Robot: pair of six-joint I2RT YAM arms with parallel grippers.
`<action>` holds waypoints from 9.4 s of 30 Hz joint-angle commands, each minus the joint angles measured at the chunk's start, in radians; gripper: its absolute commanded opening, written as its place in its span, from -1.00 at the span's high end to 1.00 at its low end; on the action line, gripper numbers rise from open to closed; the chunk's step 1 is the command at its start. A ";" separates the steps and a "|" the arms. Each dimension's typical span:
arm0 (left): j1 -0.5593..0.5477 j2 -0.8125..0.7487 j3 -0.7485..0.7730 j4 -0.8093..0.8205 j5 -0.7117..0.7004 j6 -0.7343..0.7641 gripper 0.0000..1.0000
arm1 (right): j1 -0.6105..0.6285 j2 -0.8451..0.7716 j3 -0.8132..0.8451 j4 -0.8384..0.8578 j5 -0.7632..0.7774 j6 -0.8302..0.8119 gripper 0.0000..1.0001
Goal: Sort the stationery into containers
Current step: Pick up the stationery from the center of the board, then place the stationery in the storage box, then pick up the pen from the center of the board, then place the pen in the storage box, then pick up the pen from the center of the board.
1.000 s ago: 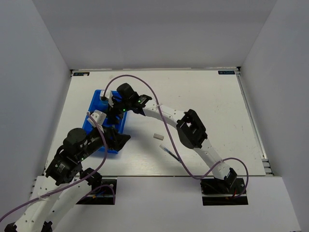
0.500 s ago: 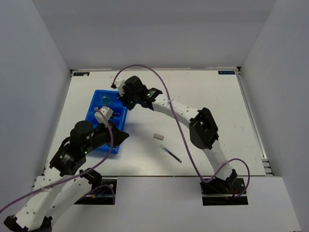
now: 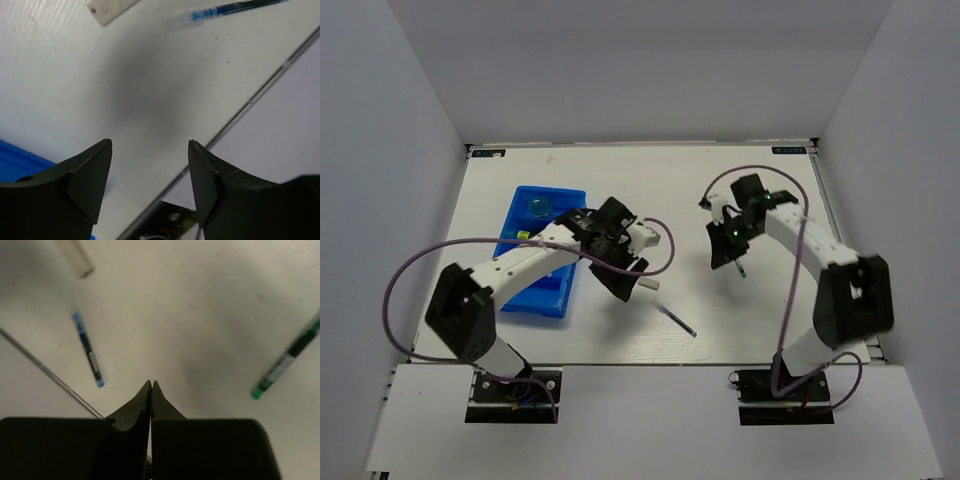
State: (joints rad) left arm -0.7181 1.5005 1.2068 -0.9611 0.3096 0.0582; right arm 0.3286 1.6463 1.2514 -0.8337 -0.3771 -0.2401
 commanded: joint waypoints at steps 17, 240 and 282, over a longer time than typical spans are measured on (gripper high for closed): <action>-0.170 0.495 0.398 -0.010 -0.311 0.262 -0.74 | -0.128 -0.491 -0.346 0.160 -0.181 -0.050 1.00; -0.178 -0.675 0.007 0.315 0.026 -0.440 0.94 | 0.681 0.621 0.930 0.498 -0.036 0.059 1.00; -0.451 0.239 0.028 0.372 -0.124 0.598 -0.10 | -0.360 -0.393 -0.164 0.074 -0.309 -0.090 0.29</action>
State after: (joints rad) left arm -1.1671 1.7199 1.2255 -0.7185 0.1635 0.6144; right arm 0.0185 1.2678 1.0824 -0.7742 -0.6300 -0.3447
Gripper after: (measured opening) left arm 0.548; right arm 0.340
